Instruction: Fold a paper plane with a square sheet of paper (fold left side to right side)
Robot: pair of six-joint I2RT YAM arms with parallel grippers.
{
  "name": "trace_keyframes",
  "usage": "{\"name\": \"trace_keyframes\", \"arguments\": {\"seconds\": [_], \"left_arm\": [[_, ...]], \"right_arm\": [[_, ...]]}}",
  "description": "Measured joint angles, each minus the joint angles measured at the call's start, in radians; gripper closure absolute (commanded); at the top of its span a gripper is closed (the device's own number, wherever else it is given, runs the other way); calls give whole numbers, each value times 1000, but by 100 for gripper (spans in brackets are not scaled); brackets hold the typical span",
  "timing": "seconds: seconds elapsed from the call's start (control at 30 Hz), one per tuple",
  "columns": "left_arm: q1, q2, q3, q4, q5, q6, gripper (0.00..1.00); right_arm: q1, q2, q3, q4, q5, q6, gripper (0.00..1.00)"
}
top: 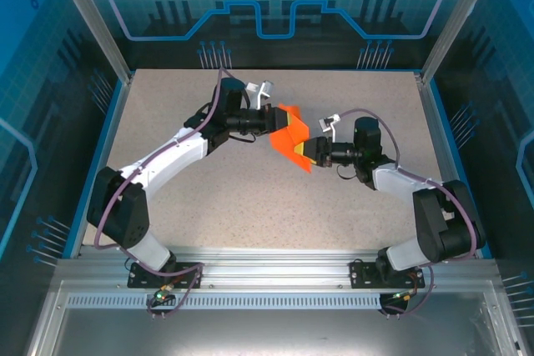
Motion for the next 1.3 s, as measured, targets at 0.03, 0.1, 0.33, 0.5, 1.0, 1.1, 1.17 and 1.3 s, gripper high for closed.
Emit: {"name": "trace_keyframes", "arguments": {"seconds": [0.03,0.1,0.33,0.5,1.0,1.1,1.17,1.3], "left_arm": [[0,0,-6,4,0,0,79],[0,-2,-28,6,-1,0,77],[3,-14,-65,-58,-53,32,41],[47,-151,-119,-183,-200,102,27],[66,-556,-323,-401,-751,159,16],[66,-583,-332,-426,-792,158,15],[66,-595,-332,-431,-809,158,14],[66,-600,-332,-441,-822,158,14]], "right_arm": [[0,-4,-2,-13,2,-12,73],[0,-11,-4,-39,7,-35,83],[2,-56,-1,-242,64,-177,88],[40,-122,89,-587,272,-379,88],[613,304,725,-1492,1741,-584,87],[657,476,811,-1621,1895,-562,87],[682,575,864,-1684,1971,-552,87],[712,699,937,-1754,2045,-548,85]]}}
